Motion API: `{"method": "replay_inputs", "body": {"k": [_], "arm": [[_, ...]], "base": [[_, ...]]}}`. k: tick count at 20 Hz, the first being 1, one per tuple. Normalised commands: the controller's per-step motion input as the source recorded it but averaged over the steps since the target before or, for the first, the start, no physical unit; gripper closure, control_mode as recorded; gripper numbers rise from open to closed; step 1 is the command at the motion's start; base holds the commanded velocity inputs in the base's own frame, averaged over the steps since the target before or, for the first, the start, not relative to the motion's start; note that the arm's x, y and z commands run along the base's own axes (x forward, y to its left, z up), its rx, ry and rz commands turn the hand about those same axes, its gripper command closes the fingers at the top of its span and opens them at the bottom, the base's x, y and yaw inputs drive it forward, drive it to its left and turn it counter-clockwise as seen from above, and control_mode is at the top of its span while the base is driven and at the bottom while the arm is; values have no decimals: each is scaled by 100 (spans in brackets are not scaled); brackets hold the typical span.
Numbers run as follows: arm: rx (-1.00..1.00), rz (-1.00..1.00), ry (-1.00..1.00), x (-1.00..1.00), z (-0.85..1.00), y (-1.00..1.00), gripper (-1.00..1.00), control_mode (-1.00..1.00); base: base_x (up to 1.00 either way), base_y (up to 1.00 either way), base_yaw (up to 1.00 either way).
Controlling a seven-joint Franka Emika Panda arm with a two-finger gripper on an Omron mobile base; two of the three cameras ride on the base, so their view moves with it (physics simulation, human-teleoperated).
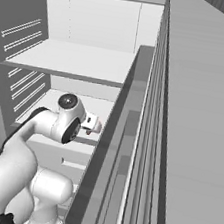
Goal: Retrieve the sausage and cheese from the fridge and place them on the cutting board on the counter.
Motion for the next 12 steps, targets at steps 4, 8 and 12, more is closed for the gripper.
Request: {"method": "replay_inputs", "body": {"k": [4,8,12], "arm": [[1,0,4,31,-18,0,-100,-100],[0,0,2,30,-21,0,-100,-100],[0,0,1,22,-22,-1,-100,-100]], "base": [[0,0,0],[0,0,0],[0,0,0]]}}
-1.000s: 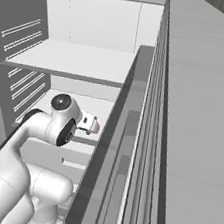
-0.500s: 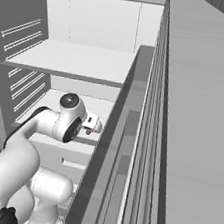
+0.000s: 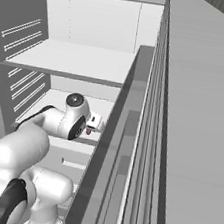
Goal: Retrieve the sausage and cheese from the fridge and place them on the cutting board on the counter.
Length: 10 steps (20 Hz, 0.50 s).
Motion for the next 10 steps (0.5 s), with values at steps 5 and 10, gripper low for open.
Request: {"method": "replay_inputs", "body": {"k": [5,10], "arm": [[0,0,1,16,-21,0,-100,-100],[0,0,0,15,-18,0,-100,-100]], "base": [[0,0,0],[0,0,0]]}}
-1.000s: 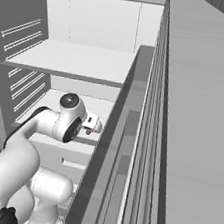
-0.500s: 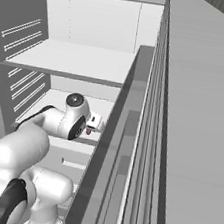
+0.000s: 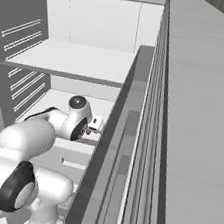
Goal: Retrieve the sausage and cheese from the fridge and place them on the cutting board on the counter.
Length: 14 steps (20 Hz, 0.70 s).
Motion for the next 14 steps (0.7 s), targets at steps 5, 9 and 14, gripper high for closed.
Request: {"method": "replay_inputs", "body": {"k": [5,9,14], "arm": [[0,0,0,14,-14,0,-100,-100],[0,0,0,13,-10,-2,-100,-100],[0,0,0,11,-9,-3,-100,-100]], "base": [[0,0,0],[0,0,0],[0,0,0]]}}
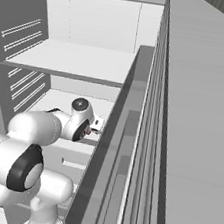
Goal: Retrieve the sausage and cheese from the fridge and place them on the cutting board on the counter.
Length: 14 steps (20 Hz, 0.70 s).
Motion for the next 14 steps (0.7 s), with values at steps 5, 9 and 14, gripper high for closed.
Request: {"method": "replay_inputs", "body": {"k": [5,9,14], "arm": [[0,0,1,5,-17,0,-100,-100],[0,0,0,9,-21,0,-100,-100],[0,0,0,4,-12,0,100,-100]], "base": [[0,0,0],[0,0,0],[0,0,0]]}}
